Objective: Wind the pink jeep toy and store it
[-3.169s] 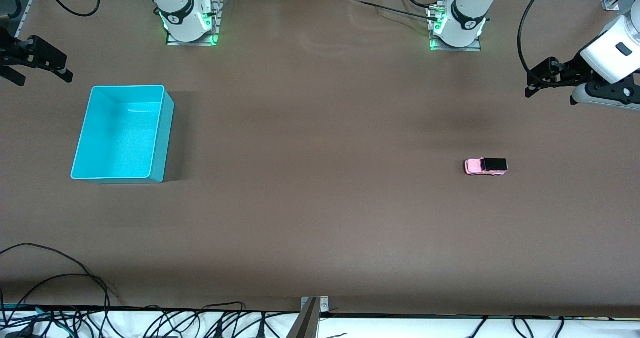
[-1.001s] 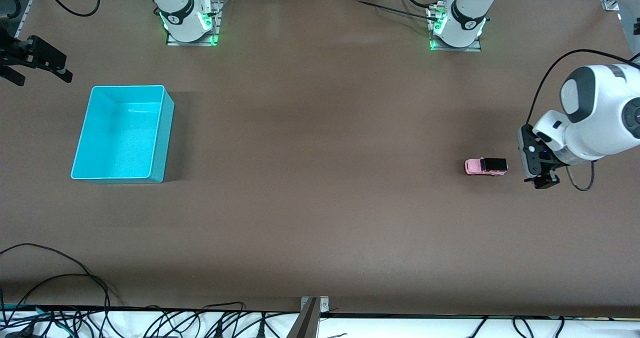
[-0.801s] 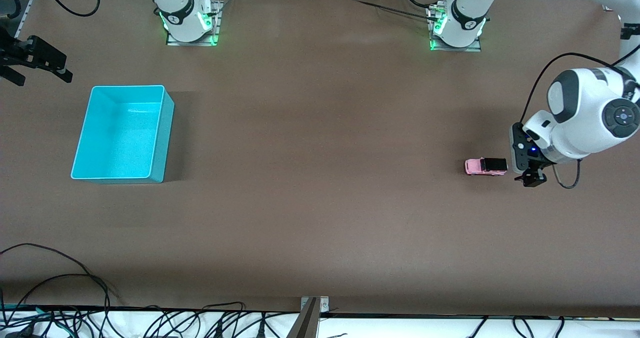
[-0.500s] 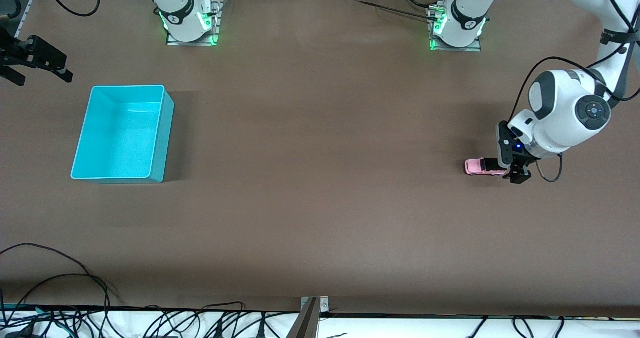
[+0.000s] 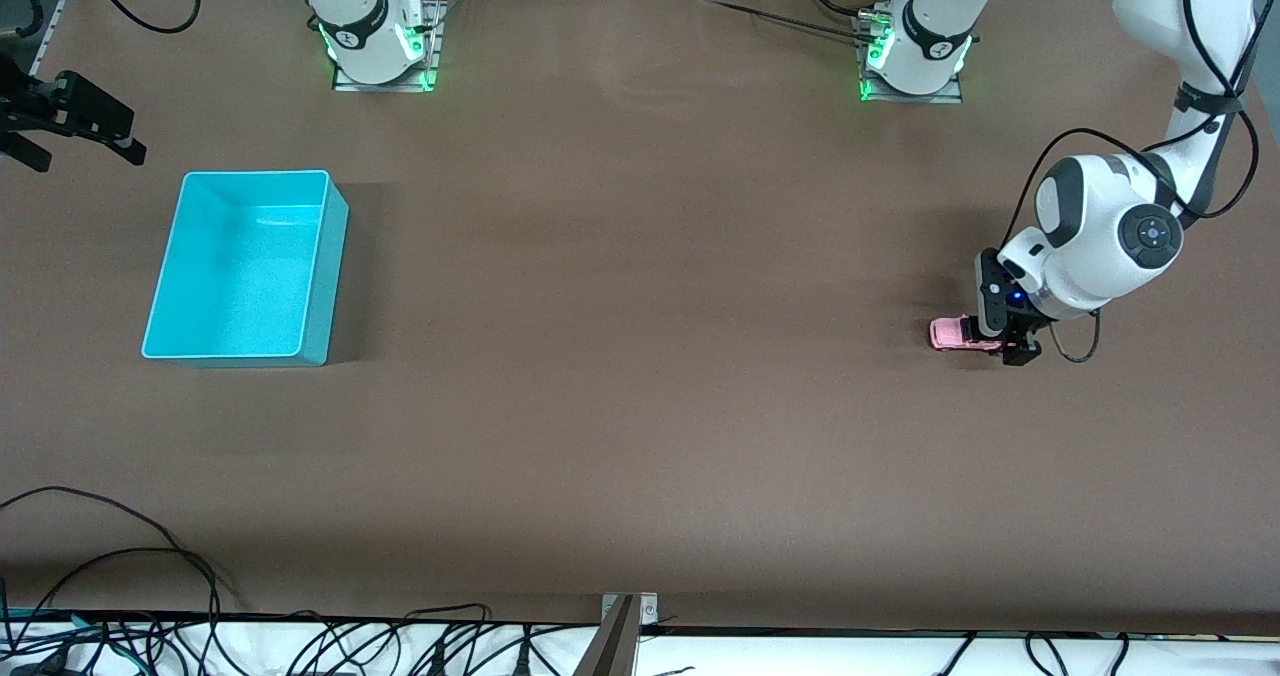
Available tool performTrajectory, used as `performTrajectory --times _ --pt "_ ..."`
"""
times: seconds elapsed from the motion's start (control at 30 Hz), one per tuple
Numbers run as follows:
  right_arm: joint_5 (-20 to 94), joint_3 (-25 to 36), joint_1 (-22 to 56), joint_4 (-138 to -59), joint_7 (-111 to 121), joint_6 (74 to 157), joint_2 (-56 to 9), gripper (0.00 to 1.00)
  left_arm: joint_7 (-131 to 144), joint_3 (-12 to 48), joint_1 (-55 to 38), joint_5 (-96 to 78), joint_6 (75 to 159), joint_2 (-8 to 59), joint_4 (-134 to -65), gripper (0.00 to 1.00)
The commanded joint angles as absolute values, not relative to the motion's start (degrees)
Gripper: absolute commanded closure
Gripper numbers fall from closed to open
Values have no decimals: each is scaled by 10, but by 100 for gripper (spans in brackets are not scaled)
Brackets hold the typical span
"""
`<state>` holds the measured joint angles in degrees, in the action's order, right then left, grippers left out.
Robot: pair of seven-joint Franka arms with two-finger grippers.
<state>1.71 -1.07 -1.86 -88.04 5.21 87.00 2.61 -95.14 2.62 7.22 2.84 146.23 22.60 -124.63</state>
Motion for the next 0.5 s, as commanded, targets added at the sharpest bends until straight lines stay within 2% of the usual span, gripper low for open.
performTrajectory --times 0.0,0.03,0.07,0.13,0.17,0.23,0.4,0.47 --pt "13 -12 -18 -873 56 861 25 0 -963 32 81 38 1475 242 -1243 0" --pt "13 -12 -18 -873 56 861 25 0 -964 32 81 38 1475 243 -1242 0" --pt "13 -12 -18 -873 56 861 25 0 -964 32 81 38 1475 243 -1241 15" --pt "13 -12 -18 -873 56 861 25 0 -964 32 81 38 1475 243 -1241 29" --pt "13 -12 -18 -873 56 861 25 0 -964 31 81 38 1475 243 -1241 41" --pt "13 -12 -18 -873 56 861 25 0 -964 31 80 38 1475 243 -1241 57" --pt "13 -12 -18 -873 55 861 25 0 -964 31 75 40 1475 243 -1237 75" --pt "13 -12 -18 -873 55 861 25 0 -963 31 73 41 1474 246 -1235 77"
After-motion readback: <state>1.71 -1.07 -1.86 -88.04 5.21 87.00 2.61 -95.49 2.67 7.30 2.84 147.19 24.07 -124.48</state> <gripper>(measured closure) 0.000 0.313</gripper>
